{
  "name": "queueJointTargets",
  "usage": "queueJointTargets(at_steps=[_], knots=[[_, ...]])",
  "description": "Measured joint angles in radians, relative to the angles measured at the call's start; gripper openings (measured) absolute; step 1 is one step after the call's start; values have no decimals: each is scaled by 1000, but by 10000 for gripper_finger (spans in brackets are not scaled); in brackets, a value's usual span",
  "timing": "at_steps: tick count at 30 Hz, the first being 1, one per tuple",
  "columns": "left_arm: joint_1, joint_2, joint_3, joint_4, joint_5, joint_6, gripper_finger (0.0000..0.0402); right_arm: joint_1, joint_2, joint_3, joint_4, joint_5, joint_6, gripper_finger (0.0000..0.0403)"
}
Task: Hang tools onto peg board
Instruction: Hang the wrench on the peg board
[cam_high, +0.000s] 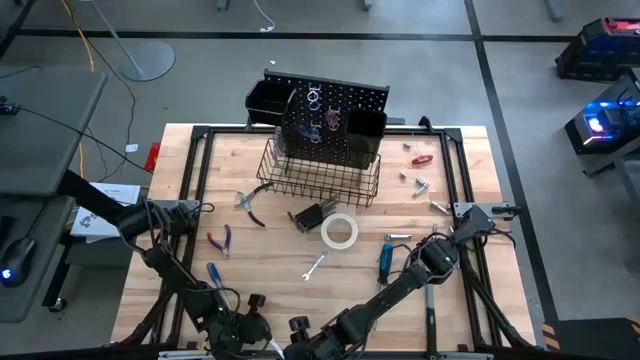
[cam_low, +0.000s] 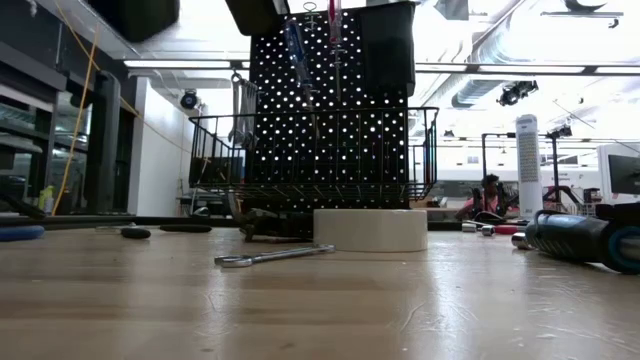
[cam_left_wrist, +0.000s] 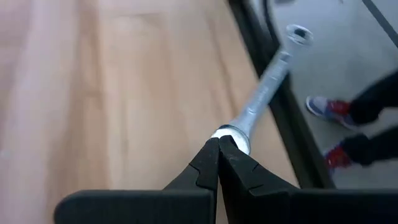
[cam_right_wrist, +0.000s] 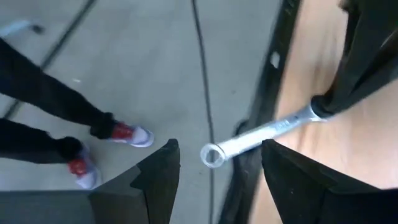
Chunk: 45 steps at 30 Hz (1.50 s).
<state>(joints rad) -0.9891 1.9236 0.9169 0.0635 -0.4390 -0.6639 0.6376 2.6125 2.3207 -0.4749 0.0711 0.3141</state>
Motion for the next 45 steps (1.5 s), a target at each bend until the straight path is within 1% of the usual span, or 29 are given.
queueJointTargets(at_steps=[4, 9, 12, 18, 20, 22, 27, 32, 37, 41, 45], knots=[[8, 0, 0, 0, -15, -70, 0, -1, 10, -2, -13, 60, 31, 216], [9, 1, 0, 0, -31, -155, 0, -22, 13, -2, -19, 57, 191, 216], [9, 1, 0, -2, -39, -205, 0, -34, 14, -2, -20, 29, 343, 216], [15, 1, 0, -15, -50, -324, 0, -56, 14, -2, 14, -104, 642, 216], [19, 1, 0, -15, -51, -354, 0, -56, 14, -2, 37, -125, 718, 216], [25, 1, 0, -14, -63, -369, 0, -56, 14, -2, 49, -123, 757, 216], [48, 1, 0, -12, -69, -377, 0, -63, 14, -2, 53, -99, 766, 216], [54, 0, 2, -49, -68, -347, 0, -75, 14, -2, 52, -67, 713, 216], [54, -2, 2, -83, -77, -345, 0, -87, 14, -2, 54, -67, 681, 216], [58, -11, 2, -96, -86, -309, 0, -95, 14, -2, 54, -67, 631, 216], [61, -61, -3, -196, -99, -268, 0, -95, 14, 26, 22, -74, 580, 216]])
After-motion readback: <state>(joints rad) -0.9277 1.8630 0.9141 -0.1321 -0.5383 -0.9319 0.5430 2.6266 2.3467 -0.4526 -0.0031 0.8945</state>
